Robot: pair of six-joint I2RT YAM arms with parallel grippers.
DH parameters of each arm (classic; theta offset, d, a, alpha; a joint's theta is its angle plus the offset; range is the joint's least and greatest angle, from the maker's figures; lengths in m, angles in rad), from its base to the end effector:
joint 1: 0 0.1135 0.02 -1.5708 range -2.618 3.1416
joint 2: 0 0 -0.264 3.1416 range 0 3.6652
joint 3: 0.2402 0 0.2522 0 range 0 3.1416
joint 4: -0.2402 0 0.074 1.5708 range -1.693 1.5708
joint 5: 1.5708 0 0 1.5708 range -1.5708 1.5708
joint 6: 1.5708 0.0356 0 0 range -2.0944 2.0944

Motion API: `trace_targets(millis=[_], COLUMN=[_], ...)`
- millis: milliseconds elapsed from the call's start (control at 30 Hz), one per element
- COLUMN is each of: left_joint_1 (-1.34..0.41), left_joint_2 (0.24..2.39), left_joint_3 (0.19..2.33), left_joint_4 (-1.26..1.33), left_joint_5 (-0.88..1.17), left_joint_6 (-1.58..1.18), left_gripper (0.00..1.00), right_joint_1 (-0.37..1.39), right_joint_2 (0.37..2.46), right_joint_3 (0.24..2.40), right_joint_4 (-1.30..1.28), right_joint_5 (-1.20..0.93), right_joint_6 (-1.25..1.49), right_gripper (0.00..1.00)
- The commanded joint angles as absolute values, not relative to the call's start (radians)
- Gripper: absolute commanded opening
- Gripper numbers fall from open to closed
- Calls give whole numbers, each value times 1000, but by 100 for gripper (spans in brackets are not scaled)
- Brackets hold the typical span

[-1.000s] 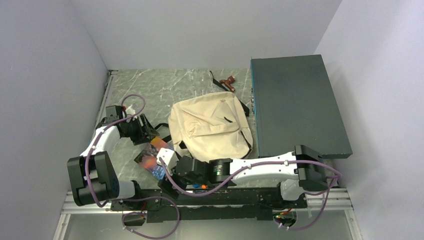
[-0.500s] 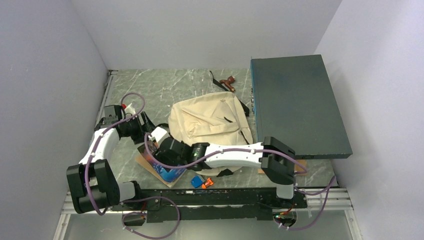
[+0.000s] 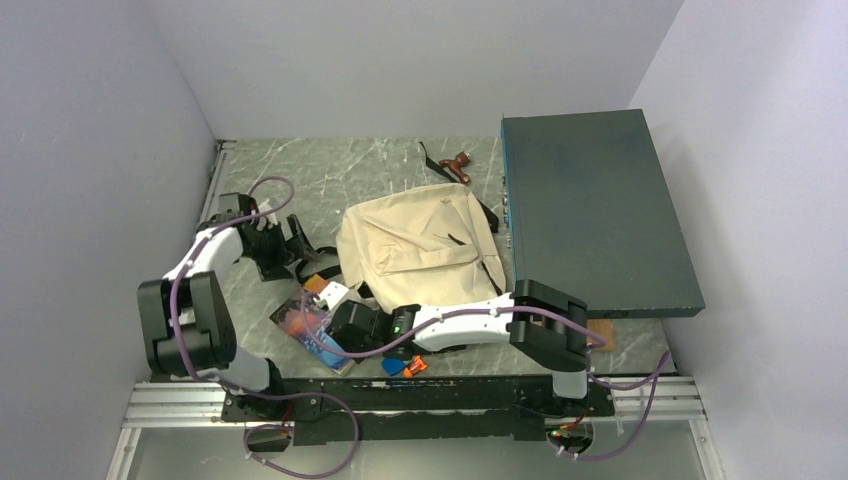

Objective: Pack the student bag
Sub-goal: Pick up the book from the center of the board.

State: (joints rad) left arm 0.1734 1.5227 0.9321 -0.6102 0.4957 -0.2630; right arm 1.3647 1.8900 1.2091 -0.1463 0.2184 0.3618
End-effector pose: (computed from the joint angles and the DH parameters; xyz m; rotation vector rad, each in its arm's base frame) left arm 0.2810 0.0320 0.1924 -0.4616 2.6749 -0.7082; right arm 0.0903 0.3944 0.1765 -1.0832 2.1933 0.5501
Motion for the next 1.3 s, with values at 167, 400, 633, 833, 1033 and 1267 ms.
trace_targets(millis=[167,400,633,833,1033,1267], left_joint_1=[88,36,35,34,77,103], left_joint_2=[1716,1652,1413,1320,1116,755], left_joint_3=[1057,972,871,810,769,620], left_joint_4=[-653,-624,-626,-602,-674,-834], left_joint_5=[505,664,724,760,459,115], left_joint_6=[-177,-193,-230,-266,-426,-823], left_gripper=[92,83,68,62,90,100], right_joint_1=[1364,1361,1353,1334,1334,1331], right_joint_2=[1832,1836,1821,1789,1765,1769], right_joint_3=[1147,1139,1104,1128,1128,1140], right_joint_4=[-51,-45,-5,-21,-29,-24], right_joint_5=[198,209,210,191,166,152], right_joint_6=[414,416,413,406,407,415], right_gripper=[38,37,37,50,54,55])
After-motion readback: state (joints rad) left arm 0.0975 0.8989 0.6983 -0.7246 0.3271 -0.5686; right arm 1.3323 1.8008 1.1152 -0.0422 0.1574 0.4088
